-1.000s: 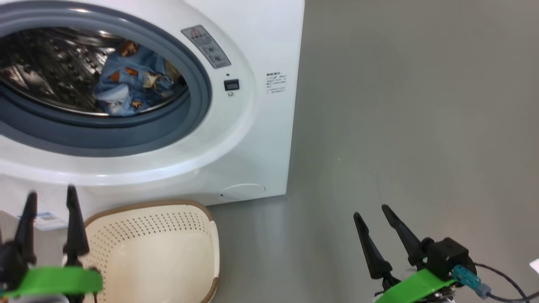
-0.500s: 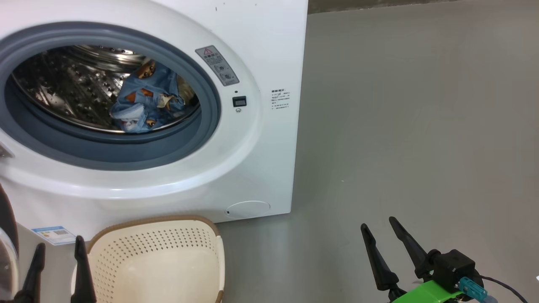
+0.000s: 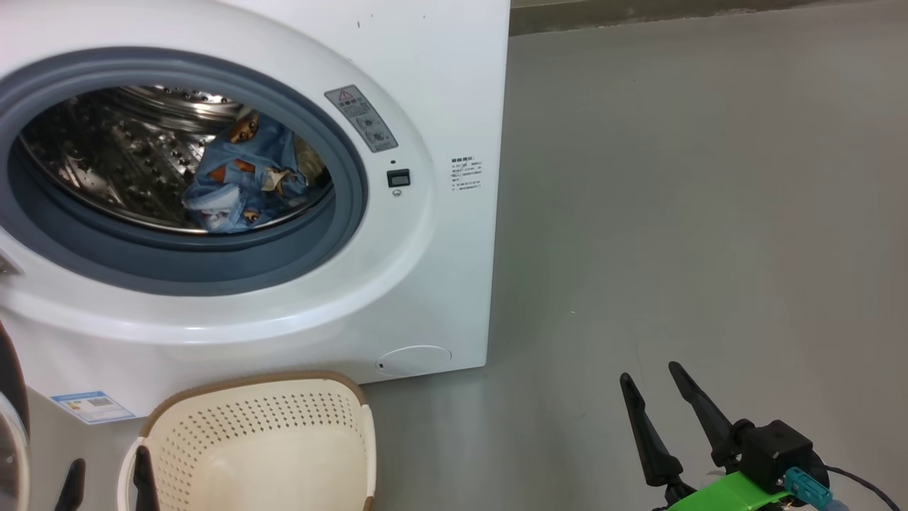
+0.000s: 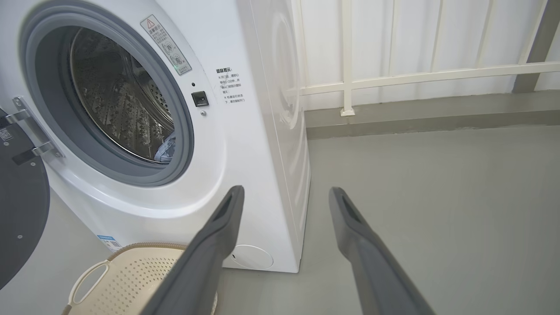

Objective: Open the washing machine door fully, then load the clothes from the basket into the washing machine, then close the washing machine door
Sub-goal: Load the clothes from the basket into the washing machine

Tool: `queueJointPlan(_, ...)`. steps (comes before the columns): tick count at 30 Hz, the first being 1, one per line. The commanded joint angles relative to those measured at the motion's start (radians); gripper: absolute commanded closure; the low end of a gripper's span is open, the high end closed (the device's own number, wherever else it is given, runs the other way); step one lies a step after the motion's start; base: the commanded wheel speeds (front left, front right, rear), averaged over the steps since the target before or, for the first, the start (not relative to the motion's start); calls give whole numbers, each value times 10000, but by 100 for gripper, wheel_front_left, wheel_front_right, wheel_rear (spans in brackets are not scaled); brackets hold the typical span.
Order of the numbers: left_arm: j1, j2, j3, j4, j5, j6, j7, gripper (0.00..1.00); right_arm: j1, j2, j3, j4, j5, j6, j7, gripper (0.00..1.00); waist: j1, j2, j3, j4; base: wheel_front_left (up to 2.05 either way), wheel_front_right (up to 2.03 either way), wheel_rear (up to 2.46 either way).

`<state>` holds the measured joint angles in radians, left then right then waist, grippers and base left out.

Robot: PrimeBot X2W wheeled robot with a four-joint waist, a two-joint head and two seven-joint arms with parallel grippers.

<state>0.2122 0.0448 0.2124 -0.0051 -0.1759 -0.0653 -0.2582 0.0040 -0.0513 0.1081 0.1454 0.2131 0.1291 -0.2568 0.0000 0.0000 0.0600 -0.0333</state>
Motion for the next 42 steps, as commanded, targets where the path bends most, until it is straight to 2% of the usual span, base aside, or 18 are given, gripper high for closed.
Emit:
queueJointPlan(1, -105, 58, 268, -307, -83, 80, -36, 0, 27, 11, 179, -284, -118, 16, -49, 0, 0, 0, -16, 1, 0, 0, 0)
queueJointPlan(14, 165, 56, 42, -423, -139, 393, -36, 0, 139, 11, 24, -347, -360, 16, -49, 0, 0, 0, -147, 24, 0, 0, 0)
queueJointPlan(30, 97, 55, 135, -556, -275, 252, -36, 0, 171, 11, 58, -308, -285, 16, -49, 0, 0, 0, -111, 119, 0, 0, 0)
queueJointPlan(42, -21, 55, 196, -503, -233, 329, -36, 0, 121, 11, 20, -308, -281, 16, -49, 0, 0, 0, -22, 144, 0, 0, 0)
